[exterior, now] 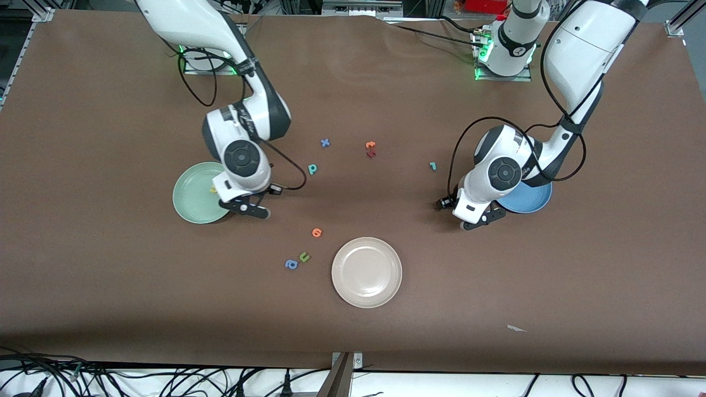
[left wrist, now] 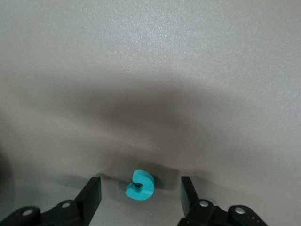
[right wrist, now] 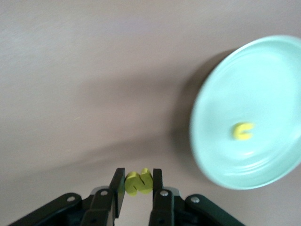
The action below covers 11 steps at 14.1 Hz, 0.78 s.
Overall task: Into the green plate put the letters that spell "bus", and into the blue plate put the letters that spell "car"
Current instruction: 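Release the yellow 2 on the green plate while the left gripper grasps teal c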
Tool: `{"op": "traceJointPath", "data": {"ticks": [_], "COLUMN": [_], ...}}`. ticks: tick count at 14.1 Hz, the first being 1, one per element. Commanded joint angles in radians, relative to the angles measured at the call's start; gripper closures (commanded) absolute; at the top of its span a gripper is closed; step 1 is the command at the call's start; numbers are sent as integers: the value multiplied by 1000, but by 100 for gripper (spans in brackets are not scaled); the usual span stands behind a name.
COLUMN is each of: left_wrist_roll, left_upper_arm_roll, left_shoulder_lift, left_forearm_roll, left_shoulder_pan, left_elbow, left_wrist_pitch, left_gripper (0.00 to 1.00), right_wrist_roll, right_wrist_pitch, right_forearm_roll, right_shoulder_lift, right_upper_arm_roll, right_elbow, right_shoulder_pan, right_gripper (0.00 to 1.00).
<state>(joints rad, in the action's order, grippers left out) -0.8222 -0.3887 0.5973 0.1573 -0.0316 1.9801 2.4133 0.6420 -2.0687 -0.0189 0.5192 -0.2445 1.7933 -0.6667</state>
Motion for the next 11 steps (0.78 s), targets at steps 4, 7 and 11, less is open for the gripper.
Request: {"op": "traceJointPath", "data": {"ticks": [4, 7, 11], "left_wrist_roll": [-32, -44, -45], "left_upper_arm_roll": [8, 8, 8], "left_shoulder_lift": [18, 18, 18], "left_forearm_roll": [39, 44, 44], "left_shoulder_pan": [9, 9, 9], "left_elbow": [-21, -21, -21], "left_wrist_pitch": [-3, -3, -3], "left_gripper": [43, 54, 66], "right_wrist_roll": [-303, -385, -432], "right_wrist_pitch": [3, -124, -149], "right_forearm_roll": [-9, -9, -13], "right_shoulder_lift": [-22, -19, -19], "right_upper_arm_roll": [-154, -156, -151], "right_elbow": [87, 179, 189], "right_shoulder_pan": [6, 55, 104], "right_gripper": [87, 82, 11]}}
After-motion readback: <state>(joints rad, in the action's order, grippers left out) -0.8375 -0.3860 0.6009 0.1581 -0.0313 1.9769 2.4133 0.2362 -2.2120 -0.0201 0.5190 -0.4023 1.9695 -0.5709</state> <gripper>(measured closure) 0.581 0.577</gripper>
